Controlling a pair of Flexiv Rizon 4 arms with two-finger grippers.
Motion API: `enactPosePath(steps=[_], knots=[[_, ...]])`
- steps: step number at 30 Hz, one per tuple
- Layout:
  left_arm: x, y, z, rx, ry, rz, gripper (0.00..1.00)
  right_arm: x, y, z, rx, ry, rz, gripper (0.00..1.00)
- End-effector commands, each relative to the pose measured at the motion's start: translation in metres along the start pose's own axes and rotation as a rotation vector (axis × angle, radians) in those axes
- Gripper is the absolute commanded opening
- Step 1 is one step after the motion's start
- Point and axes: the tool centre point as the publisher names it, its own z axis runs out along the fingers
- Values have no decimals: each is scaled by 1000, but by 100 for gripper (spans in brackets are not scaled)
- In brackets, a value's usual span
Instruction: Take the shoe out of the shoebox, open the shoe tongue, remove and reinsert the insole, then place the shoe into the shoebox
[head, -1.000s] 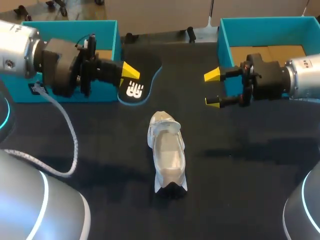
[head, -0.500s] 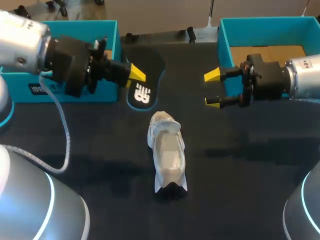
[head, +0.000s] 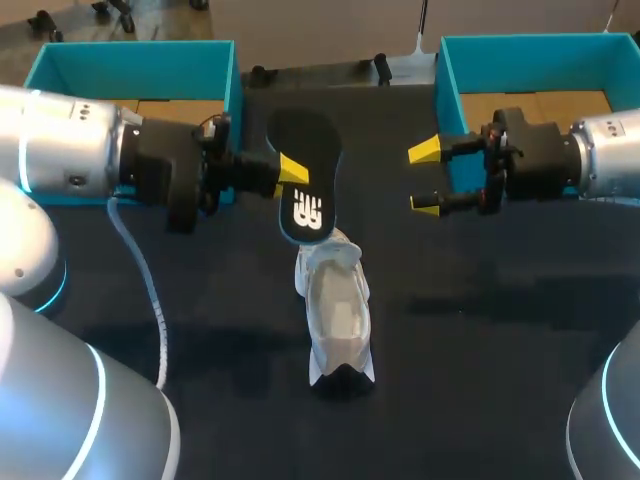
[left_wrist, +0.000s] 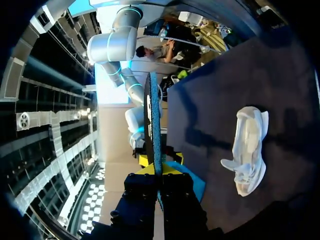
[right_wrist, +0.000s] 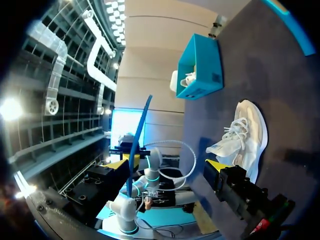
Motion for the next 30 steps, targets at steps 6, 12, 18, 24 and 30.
enactPosePath(steps=[6,12,18,24,30], knots=[[23,21,27,-139,-37,173,0,0,0,2,-1,-3,1,100],[27,21,28,-154,-45,191,0,0,0,2,-1,-3,1,100],[27,21,28,-154,-45,191,0,0,0,2,-1,-3,1,100],[32,27,38,-146,-53,224,0,0,0,2,-1,-3,1,100],[42,45,54,-136,-105,190,0,0,0,2,-1,-3,1,100]])
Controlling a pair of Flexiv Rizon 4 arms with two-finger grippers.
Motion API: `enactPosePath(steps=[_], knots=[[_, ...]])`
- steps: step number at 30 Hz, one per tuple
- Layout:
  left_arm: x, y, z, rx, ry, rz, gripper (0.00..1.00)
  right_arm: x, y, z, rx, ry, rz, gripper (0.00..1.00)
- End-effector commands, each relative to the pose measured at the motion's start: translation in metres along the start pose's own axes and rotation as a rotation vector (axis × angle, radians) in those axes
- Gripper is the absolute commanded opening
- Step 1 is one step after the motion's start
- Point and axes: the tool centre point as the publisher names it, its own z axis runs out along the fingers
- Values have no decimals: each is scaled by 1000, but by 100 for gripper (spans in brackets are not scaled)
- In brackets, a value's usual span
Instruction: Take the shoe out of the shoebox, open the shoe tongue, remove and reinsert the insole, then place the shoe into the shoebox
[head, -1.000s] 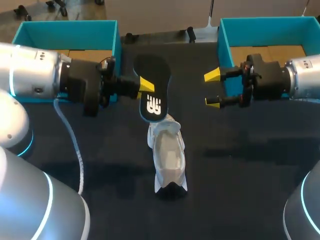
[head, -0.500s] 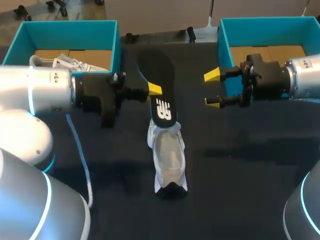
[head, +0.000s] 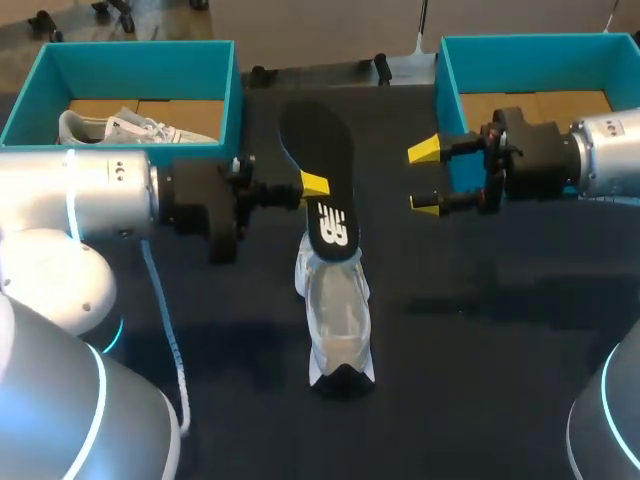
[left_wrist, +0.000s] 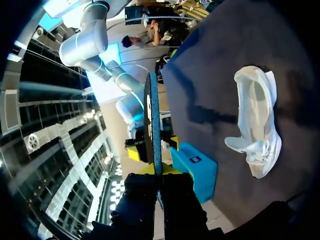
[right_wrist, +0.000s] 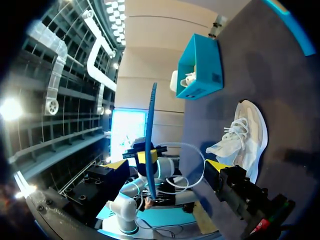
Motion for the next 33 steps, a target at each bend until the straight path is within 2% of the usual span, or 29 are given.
enactPosePath(steps=[1,14,25,33], knots=[[13,12,22,2,-16,-13,0,0,-1,1,-3,-2,1,100],[17,11,26,6,-15,-8,0,0,-1,1,-3,-2,1,100],[22,6,33,22,-35,-3,0,12,20,17,10,-25,-10,100],[21,7,37,9,-57,0,0,9,22,28,28,-38,18,100]])
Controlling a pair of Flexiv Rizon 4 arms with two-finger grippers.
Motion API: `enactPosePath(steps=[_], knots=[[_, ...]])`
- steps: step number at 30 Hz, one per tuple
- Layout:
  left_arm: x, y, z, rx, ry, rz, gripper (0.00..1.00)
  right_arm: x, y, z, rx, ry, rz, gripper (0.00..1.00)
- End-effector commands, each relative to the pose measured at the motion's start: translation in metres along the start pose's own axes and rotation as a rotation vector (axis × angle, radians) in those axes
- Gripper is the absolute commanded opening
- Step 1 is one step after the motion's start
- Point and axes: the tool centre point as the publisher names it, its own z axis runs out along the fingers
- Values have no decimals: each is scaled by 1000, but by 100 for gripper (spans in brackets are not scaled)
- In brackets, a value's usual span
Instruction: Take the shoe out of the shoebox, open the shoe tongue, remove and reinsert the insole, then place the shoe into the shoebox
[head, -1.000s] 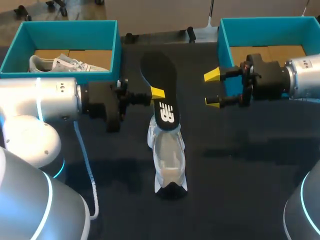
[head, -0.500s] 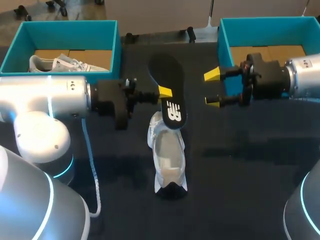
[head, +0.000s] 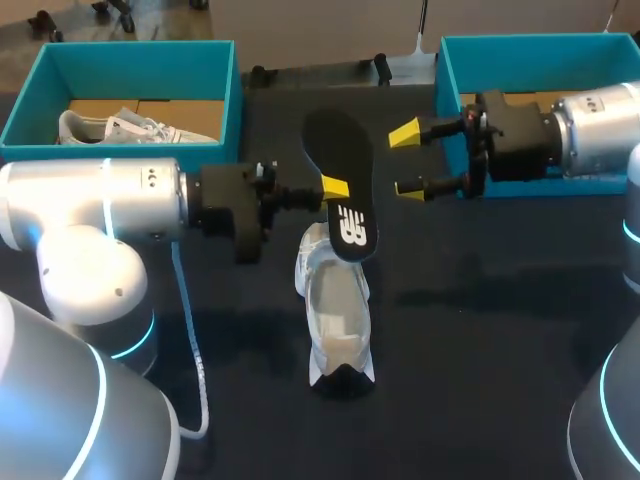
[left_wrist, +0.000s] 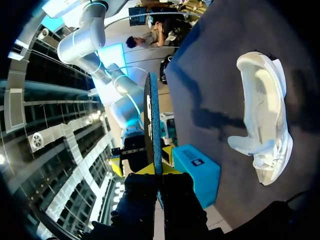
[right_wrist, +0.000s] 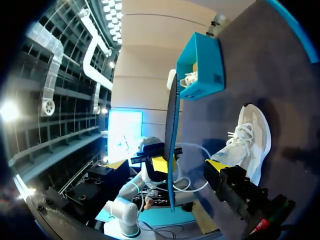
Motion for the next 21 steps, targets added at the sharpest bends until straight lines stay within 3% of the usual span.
enactPosePath(steps=[1,21], knots=[[1,0,6,-10,-15,4,0,-2,4,9,10,3,1,100],[1,0,6,-10,-15,4,0,-2,6,36,22,-15,2,100]])
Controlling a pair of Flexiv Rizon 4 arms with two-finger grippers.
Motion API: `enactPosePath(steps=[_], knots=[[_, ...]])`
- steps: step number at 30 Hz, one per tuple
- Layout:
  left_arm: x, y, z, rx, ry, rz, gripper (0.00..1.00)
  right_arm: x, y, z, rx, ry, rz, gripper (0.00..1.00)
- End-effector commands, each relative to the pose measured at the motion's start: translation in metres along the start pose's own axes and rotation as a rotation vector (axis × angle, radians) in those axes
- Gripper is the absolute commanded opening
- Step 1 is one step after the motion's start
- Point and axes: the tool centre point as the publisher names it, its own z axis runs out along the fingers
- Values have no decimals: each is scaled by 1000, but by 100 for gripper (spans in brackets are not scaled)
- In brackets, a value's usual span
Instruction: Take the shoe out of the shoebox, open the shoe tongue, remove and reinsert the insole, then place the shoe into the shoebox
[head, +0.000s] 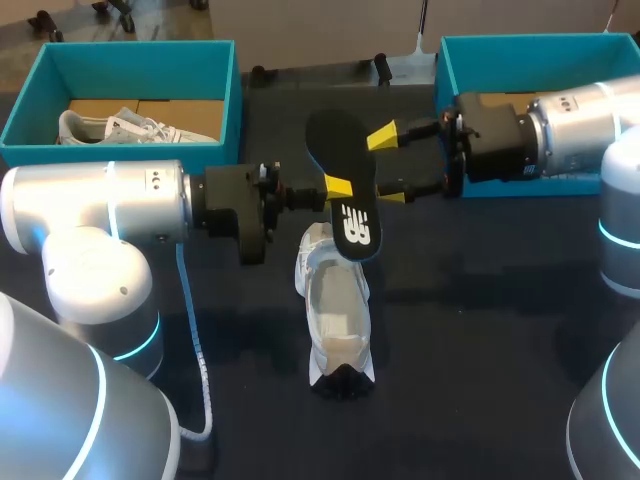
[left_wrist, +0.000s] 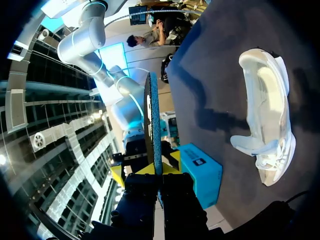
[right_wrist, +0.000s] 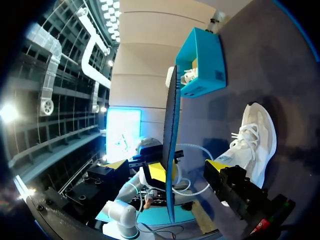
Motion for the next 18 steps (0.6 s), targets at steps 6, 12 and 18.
enactPosePath(steps=[6,12,18], knots=[[0,-1,2,-5,0,2,0,-8,3,17,23,-6,-5,99],[0,-1,2,-5,0,2,0,-11,2,18,16,-21,-18,74],[0,-1,2,-5,0,2,0,-11,2,19,5,-22,-24,56]])
